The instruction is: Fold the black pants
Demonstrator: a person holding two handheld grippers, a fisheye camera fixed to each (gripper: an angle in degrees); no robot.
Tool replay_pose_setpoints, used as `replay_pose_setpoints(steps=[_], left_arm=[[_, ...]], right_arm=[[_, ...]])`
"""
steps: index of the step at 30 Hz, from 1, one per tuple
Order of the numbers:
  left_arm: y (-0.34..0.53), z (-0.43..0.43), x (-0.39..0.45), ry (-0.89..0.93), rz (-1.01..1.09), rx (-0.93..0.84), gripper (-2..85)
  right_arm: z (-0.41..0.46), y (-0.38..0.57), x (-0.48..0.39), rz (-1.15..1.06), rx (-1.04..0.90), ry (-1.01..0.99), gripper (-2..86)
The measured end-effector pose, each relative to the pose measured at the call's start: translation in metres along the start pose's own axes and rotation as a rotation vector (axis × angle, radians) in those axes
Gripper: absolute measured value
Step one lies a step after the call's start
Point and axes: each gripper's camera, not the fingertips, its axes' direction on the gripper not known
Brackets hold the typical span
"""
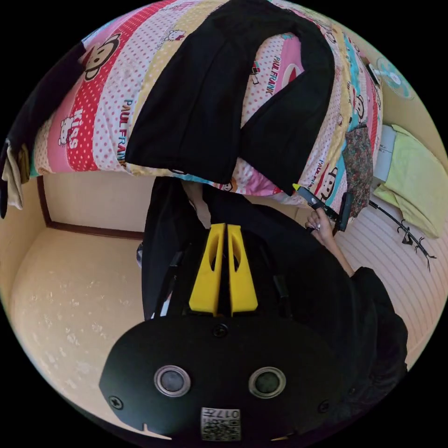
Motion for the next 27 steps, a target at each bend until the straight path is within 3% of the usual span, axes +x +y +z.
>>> replay_pose_setpoints(steps=[3, 8, 13, 16, 23, 27], left_arm=[[0.013, 0.001, -0.013, 0.01, -0.038, 0.017, 0.2], [0.0, 0.003, 0.015, -0.117, 0.067, -0.008, 2.4], [-0.037, 0.02, 0.037, -0.176, 0.098, -0.055, 5.0], [-0.058, 0.028, 0.063, -0.125, 0.116, -0.067, 5.7], [-0.082, 0.038, 0.185, 0.005, 0.417, -0.093, 12.4], [-0.09, 0.048, 0.212, -0.039, 0.43, -0.147, 13.2]], right_arm=[[-0.042, 0.035, 0.027, 0.033, 0.09, -0.19, 2.9], [-0.093, 0.084, 0.075, 0.155, 0.189, 0.008, 2.3], [-0.098, 0.103, 0.098, 0.224, 0.153, -0.069, 2.2], [-0.107, 0.116, 0.074, 0.135, 0.153, -0.045, 2.2], [-0.129, 0.173, -0.016, -0.201, 0.26, -0.216, 2.2], [-0.132, 0.188, -0.055, -0.291, 0.283, -0.306, 2.2]])
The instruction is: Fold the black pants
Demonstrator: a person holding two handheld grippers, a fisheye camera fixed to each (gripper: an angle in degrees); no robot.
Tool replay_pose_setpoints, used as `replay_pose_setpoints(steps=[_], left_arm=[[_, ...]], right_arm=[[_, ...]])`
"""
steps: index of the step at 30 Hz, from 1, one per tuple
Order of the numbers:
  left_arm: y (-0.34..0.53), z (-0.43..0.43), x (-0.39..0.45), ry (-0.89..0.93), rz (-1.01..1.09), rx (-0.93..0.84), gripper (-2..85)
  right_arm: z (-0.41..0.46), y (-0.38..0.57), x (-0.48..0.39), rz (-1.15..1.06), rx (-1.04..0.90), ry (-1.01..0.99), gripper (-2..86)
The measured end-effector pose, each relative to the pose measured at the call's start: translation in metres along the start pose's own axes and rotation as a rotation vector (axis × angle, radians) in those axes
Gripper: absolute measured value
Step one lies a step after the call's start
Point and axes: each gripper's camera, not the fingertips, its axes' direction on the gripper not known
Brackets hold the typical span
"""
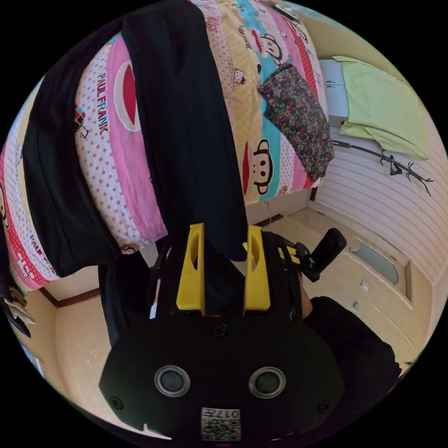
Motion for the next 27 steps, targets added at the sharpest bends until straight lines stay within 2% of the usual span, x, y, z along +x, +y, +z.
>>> replay_pose_setpoints(steps=[2, 4, 6, 9, 11, 16, 19, 20, 22, 27], left_arm=[[-0.005, 0.012, -0.007, -0.009, -0.043, -0.095, 12.3], [0.0, 0.013, -0.017, 0.008, -0.068, -0.115, 8.0], [0.01, 0.008, -0.028, 0.014, -0.076, -0.102, 3.0], [0.032, -0.013, -0.049, 0.069, -0.058, -0.037, 1.4], [0.05, -0.034, -0.075, 0.121, -0.099, -0.002, 0.9], [0.08, -0.075, -0.123, 0.243, -0.149, 0.075, 0.5], [0.098, -0.095, -0.144, 0.282, -0.168, 0.12, 0.4], [0.106, -0.101, -0.152, 0.303, -0.179, 0.145, 0.4], [0.119, -0.111, -0.165, 0.342, -0.198, 0.184, 0.4], [0.138, -0.13, -0.193, 0.466, -0.202, 0.218, 0.4]], right_arm=[[0.002, -0.001, -0.014, -0.034, -0.006, -0.036, 2.2], [0.011, -0.001, -0.025, -0.075, -0.08, -0.007, 2.2], [0.02, 0.0, -0.032, -0.077, -0.163, -0.004, 2.2], [0.015, 0.0, -0.033, -0.053, -0.17, -0.117, 2.2], [0.007, -0.006, -0.028, -0.015, -0.153, -0.116, 2.3], [-0.009, -0.073, -0.02, 0.097, -0.105, 0.01, 7.8], [0.0, -0.157, -0.035, 0.109, -0.134, 0.22, 11.1], [0.002, -0.193, -0.046, 0.132, -0.1, 0.322, 12.1], [0.012, -0.248, -0.071, 0.112, -0.042, 0.401, 13.0], [0.099, -0.374, -0.115, 0.121, 0.014, 0.596, 14.3]])
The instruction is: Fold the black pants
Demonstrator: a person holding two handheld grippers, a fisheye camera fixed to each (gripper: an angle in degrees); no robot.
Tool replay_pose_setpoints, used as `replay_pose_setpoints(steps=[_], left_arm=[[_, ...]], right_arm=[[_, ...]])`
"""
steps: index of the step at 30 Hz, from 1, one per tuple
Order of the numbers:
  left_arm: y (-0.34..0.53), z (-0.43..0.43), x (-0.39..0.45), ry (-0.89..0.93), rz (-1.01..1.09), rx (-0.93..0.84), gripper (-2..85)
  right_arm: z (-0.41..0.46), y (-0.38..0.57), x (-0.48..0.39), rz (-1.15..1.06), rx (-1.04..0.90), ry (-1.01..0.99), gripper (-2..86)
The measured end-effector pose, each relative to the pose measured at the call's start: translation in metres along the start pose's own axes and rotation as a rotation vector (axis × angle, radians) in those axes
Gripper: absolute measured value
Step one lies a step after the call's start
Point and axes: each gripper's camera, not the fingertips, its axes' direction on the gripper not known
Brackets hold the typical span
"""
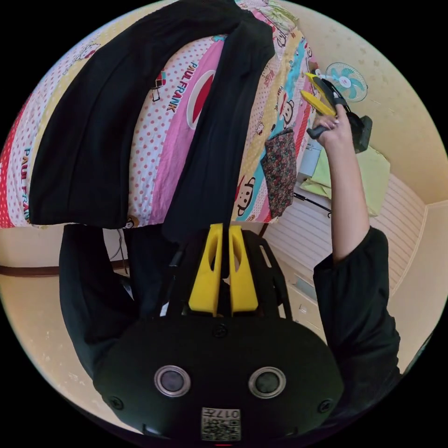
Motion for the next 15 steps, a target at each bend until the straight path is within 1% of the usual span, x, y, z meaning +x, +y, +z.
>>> replay_pose_setpoints(steps=[1, 3, 4, 6, 7, 8, 9, 10, 12, 13, 14, 15], left_arm=[[-0.001, -0.008, -0.002, 0.028, 0.005, -0.01, 0.4], [-0.002, -0.023, -0.005, 0.067, 0.024, -0.016, 0.3], [-0.003, -0.034, -0.007, 0.09, 0.04, -0.017, 0.3], [-0.003, -0.051, -0.012, 0.127, 0.055, -0.018, 0.3], [-0.003, -0.062, -0.018, 0.162, 0.058, -0.021, 0.3], [-0.003, -0.074, -0.026, 0.208, 0.057, -0.022, 0.3], [-0.002, -0.081, -0.03, 0.233, 0.054, -0.021, 0.3], [-0.001, -0.094, -0.041, 0.295, 0.048, -0.019, 0.3], [0.004, -0.117, -0.064, 0.417, 0.027, 0.003, 0.3], [0.009, -0.134, -0.083, 0.515, -0.009, 0.041, 0.2], [0.015, -0.149, -0.104, 0.613, -0.054, 0.079, 0.2], [0.017, -0.156, -0.114, 0.659, -0.076, 0.095, 0.1]], right_arm=[[0.01, -0.007, -0.008, 0.001, -0.008, 0.028, 14.3], [0.052, -0.026, -0.035, -0.005, -0.059, 0.243, 14.3], [0.063, -0.028, -0.04, -0.014, -0.078, 0.291, 14.2], [0.1, -0.034, -0.053, -0.025, -0.141, 0.478, 12.8], [0.106, -0.035, -0.057, -0.024, -0.139, 0.523, 12.3], [0.111, -0.036, -0.065, -0.024, -0.102, 0.596, 6.8], [0.111, -0.039, -0.079, -0.051, -0.035, 0.629, 3.6], [0.111, -0.04, -0.087, -0.07, -0.011, 0.628, 3.0], [0.115, -0.05, -0.125, -0.168, 0.034, 0.55, 1.8], [0.116, -0.053, -0.135, -0.191, 0.046, 0.528, 1.6], [0.118, -0.057, -0.155, -0.223, 0.069, 0.477, 1.4], [0.12, -0.063, -0.175, -0.244, 0.085, 0.413, 1.3]])
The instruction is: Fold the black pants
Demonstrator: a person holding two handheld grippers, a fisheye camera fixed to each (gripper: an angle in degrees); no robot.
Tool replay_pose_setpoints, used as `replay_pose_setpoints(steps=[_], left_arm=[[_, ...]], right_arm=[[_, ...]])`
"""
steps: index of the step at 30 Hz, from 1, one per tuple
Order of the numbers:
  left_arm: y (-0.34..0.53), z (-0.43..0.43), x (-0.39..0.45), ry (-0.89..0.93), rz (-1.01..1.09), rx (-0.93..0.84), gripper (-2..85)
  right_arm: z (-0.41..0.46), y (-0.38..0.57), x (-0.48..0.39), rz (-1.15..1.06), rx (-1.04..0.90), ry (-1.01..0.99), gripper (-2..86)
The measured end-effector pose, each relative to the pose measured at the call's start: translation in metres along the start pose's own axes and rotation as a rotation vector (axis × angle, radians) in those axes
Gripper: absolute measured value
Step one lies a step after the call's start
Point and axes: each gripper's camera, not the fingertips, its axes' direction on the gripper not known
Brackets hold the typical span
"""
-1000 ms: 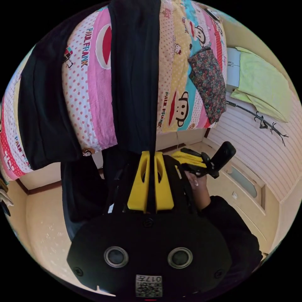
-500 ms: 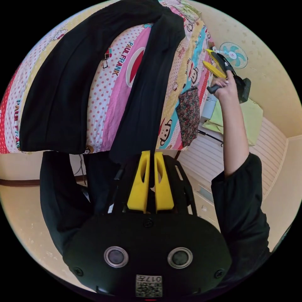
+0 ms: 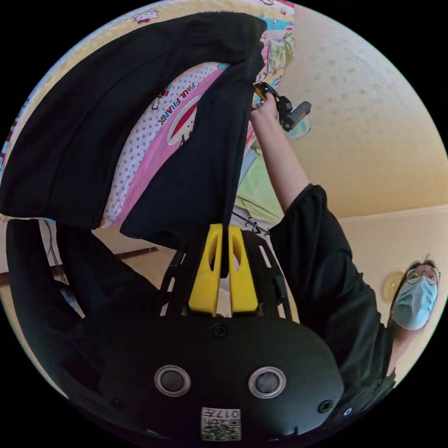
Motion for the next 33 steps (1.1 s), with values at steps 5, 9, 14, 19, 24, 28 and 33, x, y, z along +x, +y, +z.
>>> replay_pose_setpoints(steps=[5, 9, 14, 19, 24, 28, 33], left_arm=[[0.013, -0.09, -0.029, 0.157, -0.11, 0.171, 0.0], [0.01, -0.136, -0.043, 0.074, -0.158, 0.245, 0.1], [-0.007, -0.184, -0.064, -0.163, -0.215, 0.252, 0.4], [-0.021, -0.209, -0.056, -0.207, -0.212, 0.252, 0.5], [-0.031, -0.218, -0.04, -0.291, -0.216, 0.214, 0.5], [-0.034, -0.22, -0.03, -0.347, -0.212, 0.183, 0.5], [-0.025, -0.219, -0.018, -0.298, -0.101, 0.119, 0.5]], right_arm=[[0.011, -0.042, -0.08, -0.065, 0.005, -0.239, 1.8], [0.062, -0.056, -0.135, -0.106, -0.142, -0.285, 3.5], [0.058, -0.02, -0.111, -0.005, -0.077, -0.386, 6.1], [0.042, 0.081, -0.06, -0.06, -0.222, -0.488, 7.3], [0.034, 0.21, -0.042, -0.002, -0.48, -0.481, 9.4], [0.04, 0.246, -0.056, 0.048, -0.592, -0.565, 9.7], [0.007, 0.24, -0.036, 0.122, -0.535, -0.591, 2.7]])
